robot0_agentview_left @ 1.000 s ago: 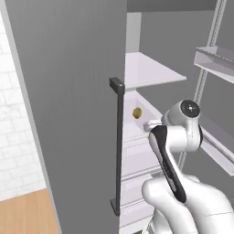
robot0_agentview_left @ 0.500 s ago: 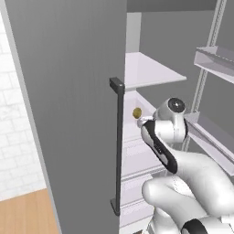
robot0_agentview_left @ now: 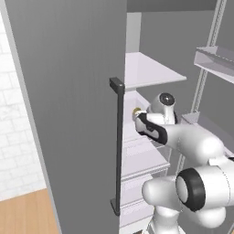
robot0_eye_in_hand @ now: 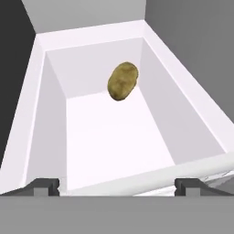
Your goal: Place one potato and one chicken drumstick in each tupperware on the nearby counter, to pack two identical lunches.
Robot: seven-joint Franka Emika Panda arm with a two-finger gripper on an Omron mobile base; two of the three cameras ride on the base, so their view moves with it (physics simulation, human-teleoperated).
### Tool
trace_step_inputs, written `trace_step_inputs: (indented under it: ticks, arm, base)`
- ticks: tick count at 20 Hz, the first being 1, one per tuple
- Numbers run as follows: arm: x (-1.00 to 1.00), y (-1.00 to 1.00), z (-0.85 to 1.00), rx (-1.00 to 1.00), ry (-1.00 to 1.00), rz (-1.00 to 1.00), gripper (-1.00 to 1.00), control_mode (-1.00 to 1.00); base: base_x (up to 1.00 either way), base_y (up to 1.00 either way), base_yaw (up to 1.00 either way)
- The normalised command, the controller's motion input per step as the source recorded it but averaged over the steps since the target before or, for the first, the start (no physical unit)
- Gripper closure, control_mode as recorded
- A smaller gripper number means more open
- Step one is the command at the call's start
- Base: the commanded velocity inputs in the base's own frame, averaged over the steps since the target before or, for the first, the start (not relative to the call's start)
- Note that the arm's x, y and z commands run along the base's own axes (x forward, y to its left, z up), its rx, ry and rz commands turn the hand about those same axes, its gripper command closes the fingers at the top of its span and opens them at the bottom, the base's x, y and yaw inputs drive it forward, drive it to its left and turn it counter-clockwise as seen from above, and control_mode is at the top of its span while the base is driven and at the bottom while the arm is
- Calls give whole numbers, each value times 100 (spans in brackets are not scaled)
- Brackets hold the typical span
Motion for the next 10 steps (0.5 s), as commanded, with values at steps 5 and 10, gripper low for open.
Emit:
trace_step_inputs:
  ticks: [5,10]
  arm:
    - [63,-2,-17,0,0,0,-100,-100]
    - [58,-9,-18,0,0,0,-100,-100]
  base:
    - [0,0,0]
    - [0,0,0]
